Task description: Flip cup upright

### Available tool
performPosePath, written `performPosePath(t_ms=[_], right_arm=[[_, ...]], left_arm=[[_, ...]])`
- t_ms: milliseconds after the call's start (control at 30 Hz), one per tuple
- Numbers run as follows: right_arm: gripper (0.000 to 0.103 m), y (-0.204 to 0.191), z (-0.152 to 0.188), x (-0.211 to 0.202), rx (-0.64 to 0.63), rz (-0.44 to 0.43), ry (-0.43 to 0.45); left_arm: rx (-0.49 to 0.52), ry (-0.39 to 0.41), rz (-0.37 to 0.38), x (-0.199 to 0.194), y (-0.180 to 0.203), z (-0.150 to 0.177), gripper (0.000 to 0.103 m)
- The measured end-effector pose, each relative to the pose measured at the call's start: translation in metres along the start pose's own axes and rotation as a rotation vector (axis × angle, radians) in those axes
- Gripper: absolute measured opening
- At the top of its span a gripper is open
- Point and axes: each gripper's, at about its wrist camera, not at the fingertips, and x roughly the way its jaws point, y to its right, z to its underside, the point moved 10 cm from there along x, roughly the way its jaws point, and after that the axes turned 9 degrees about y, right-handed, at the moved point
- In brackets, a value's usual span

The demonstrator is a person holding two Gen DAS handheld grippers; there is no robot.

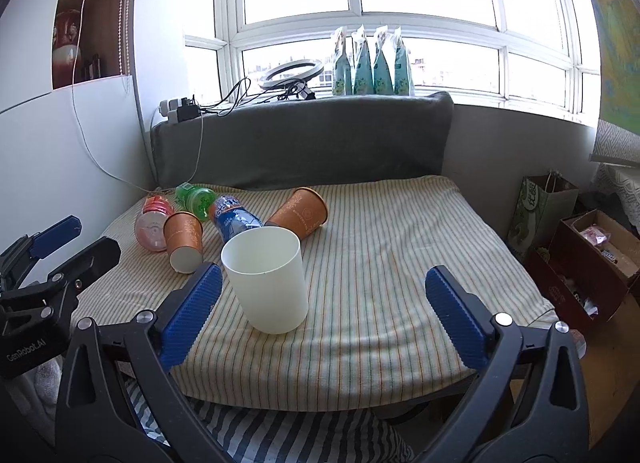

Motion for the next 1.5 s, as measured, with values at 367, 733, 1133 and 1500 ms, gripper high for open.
performPosePath(t_ms=[367,733,1133,1500], right_arm=[[0.103,-0.003,0.000,-0.012,-0.020,0.025,0.074],[0.103,-0.007,-0.007,-0.017,-0.030,0.019,0.098],[0.103,-0.009,-0.011,-0.020,-0.028,0.021,0.111],[0.103,-0.008,-0.011,-0.022,-0.025,0.022,0.114]], left_arm=[[-0.020,-0.010,0.009,-0.002,0.004,0.009,0.085],[-0.023,0.007,0.003,-0.009,0.003,0.003,0.085],[-0.027,0.009,0.000,-0.012,0.002,0.003,0.085],[-0.025,0.010,0.003,-0.012,0.003,0.002,0.085]])
